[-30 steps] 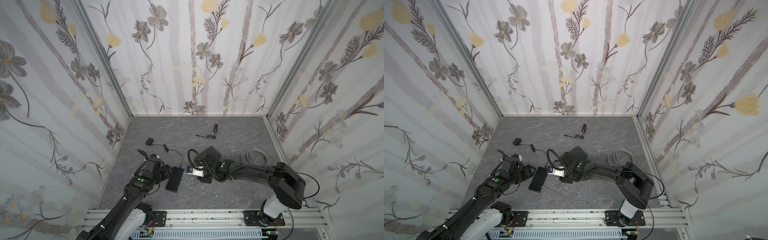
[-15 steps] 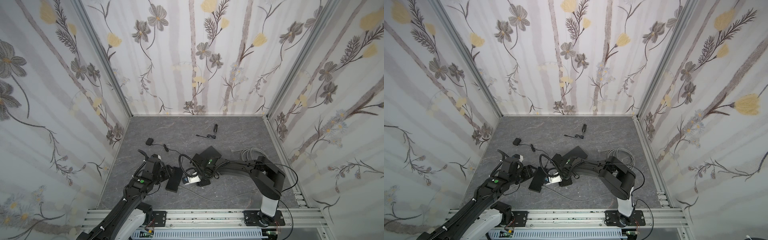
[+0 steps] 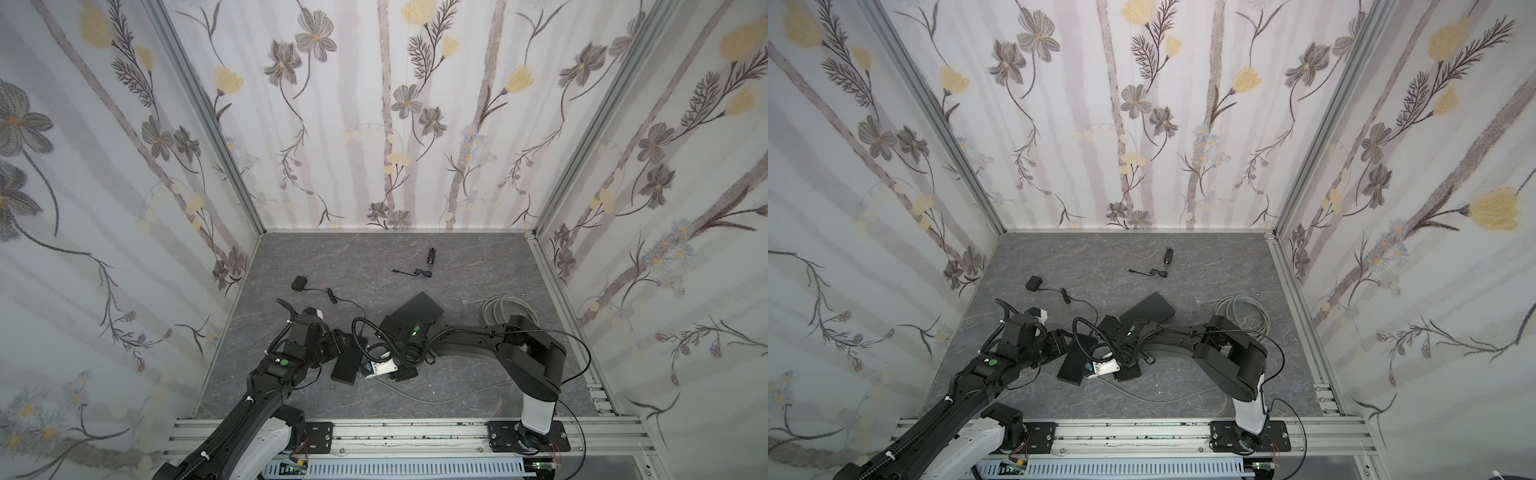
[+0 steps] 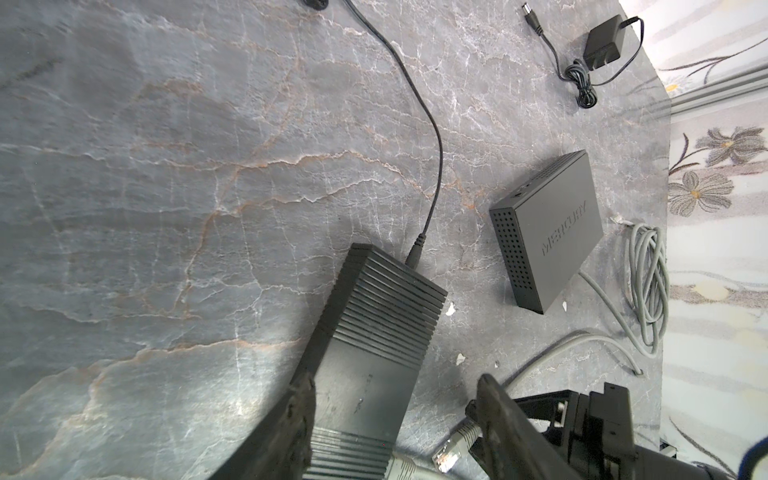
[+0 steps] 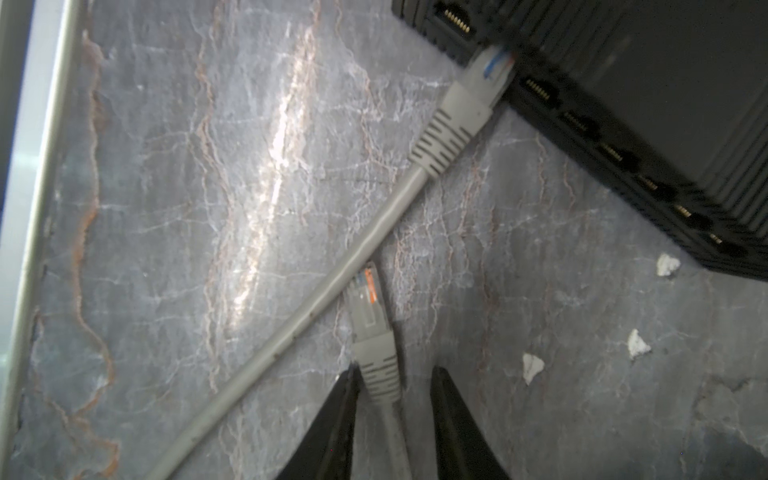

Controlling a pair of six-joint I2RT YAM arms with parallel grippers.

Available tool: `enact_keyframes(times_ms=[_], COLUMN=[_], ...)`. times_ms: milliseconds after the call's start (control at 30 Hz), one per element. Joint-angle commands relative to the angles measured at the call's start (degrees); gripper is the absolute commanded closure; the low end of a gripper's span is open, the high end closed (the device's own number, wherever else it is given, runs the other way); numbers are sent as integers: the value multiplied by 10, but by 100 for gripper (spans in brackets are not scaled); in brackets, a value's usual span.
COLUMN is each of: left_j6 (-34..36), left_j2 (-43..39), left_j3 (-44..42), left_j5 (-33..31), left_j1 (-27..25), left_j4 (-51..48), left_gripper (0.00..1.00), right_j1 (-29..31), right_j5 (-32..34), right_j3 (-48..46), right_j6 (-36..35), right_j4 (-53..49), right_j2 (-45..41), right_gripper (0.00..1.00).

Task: Insert the plug into the switch port
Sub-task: 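Lower the right gripper and grasp the second grey ethernet plug with orange tab, then carry the held plug to the box port beside the first cable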

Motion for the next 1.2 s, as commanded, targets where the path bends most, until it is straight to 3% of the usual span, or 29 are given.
enact_keyframes(times_ms=[0,267,467,667,800,1000,1167], left_j6=[3,2,3,3,-4,-4,-8], left_j2=[-1,0,4,7,16,46,82], left_j3=[-1,-1,0,3,0,-4,-13], left_j5=[-2,-6,-8,-12,-23,-32,-20], left_j1=[0,1,1,2,4,7,7], left_j4=[7,3,3,0,-3,10,47], left_gripper=[37,36,36,36,34,33,33], right_j1=[2,1,-13,-43,-47,-27,-15], right_j5=[8,41,87,125,107,92,39], right_j3=[-9,-41,-82,-81,-87,-96,-139], right_j6=[9,29,61,140,185,329,430], right_j4=[16,60,115,147,169,213,274], right_j2=[5,-11,-45,-51,-62,-84,-107], right_gripper=[69,82,84,100,100,100,100])
